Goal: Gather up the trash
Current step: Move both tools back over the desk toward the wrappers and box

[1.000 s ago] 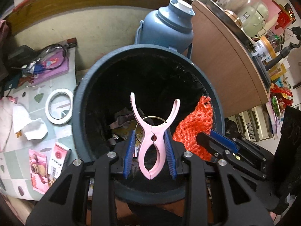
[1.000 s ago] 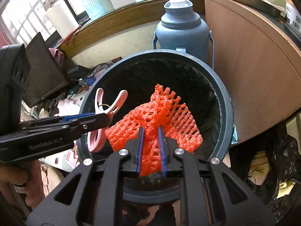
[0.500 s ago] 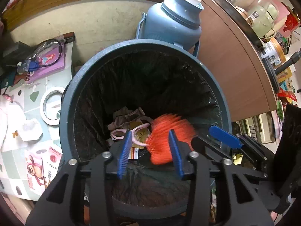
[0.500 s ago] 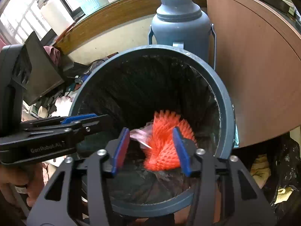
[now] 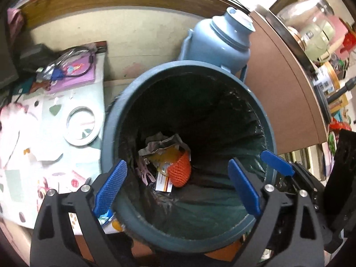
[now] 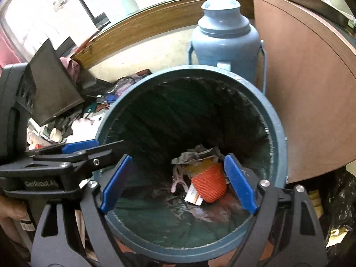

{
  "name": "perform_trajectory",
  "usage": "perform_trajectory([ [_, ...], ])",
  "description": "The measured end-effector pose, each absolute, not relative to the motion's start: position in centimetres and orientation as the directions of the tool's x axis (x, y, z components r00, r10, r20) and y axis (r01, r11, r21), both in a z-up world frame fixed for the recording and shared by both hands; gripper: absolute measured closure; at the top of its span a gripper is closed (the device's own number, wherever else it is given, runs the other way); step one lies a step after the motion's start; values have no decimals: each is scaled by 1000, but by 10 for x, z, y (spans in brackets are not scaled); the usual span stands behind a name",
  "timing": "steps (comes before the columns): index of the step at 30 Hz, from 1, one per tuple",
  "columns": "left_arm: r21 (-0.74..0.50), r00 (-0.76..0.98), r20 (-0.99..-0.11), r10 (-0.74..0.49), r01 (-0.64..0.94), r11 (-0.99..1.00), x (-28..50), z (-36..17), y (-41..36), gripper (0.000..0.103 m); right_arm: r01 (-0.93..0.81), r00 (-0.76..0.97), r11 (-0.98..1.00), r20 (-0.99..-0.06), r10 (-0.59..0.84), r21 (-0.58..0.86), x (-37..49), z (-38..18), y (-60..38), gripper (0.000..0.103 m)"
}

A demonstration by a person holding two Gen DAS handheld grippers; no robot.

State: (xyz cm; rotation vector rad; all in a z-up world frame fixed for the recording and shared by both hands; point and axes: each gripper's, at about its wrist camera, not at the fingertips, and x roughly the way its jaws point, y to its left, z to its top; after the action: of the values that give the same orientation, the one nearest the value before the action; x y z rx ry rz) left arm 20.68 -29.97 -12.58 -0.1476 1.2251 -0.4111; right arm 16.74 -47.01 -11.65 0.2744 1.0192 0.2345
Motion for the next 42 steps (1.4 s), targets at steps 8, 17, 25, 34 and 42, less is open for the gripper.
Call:
perform_trajectory([
  [8,-281,359,-875,-326,173,944,192,-108,-256,5,-126,497,925,-784,372,359,165,-109,-437,17],
  [17,-291,405,-861,-306,102,951,174,-95,-188,5,-183,495,918,-773,395,352,157,-91,-381,17],
  [25,-312,387,-873,-298,27,950,169,-106,-108,5,-175,499,920,-773,390,351,144,-82,-327,17],
  [34,-312,330,-899,-289,-18,950,167,-140,-36,5,-152,470,931,-804,364,333,124,-91,-263,17],
  [42,-311,260,-917,-303,10,950,163,-178,0,5,-82,439,944,-839,321,319,114,-112,-235,17],
])
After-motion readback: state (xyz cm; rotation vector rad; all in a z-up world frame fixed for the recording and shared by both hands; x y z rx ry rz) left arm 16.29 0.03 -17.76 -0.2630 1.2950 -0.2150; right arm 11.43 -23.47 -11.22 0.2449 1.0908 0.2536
